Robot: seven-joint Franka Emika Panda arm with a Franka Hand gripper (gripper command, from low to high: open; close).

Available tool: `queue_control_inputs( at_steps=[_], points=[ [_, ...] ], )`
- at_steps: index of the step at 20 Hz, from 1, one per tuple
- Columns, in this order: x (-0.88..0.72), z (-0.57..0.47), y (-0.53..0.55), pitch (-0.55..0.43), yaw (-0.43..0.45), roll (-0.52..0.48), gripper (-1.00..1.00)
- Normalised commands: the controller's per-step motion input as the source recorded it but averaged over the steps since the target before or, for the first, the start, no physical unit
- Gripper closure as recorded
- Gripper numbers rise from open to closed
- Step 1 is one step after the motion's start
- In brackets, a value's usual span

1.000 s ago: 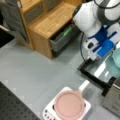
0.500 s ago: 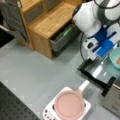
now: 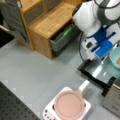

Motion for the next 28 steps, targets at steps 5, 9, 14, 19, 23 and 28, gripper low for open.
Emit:
queue_control_inputs(
  at_steps=[5,9,14,19,23,28],
  points=[
    [-0.05,0.15,-0.06,-0.022,-0.040,-0.276,-1.00],
    [-0.07,0.07,-0.01,-0.044,0.008,-0.203,-1.00],
    [-0.08,0.01,0.01,-0.050,0.029,-0.168,-1.00],
    [-0.08,0.01,0.01,-0.052,0.031,-0.164,-1.00],
    [-0.09,0.02,0.01,0.040,-0.139,-0.399,-1.00],
    [-0.10,0.12,0.10,0.070,-0.422,-0.693,-1.00]
  ],
)
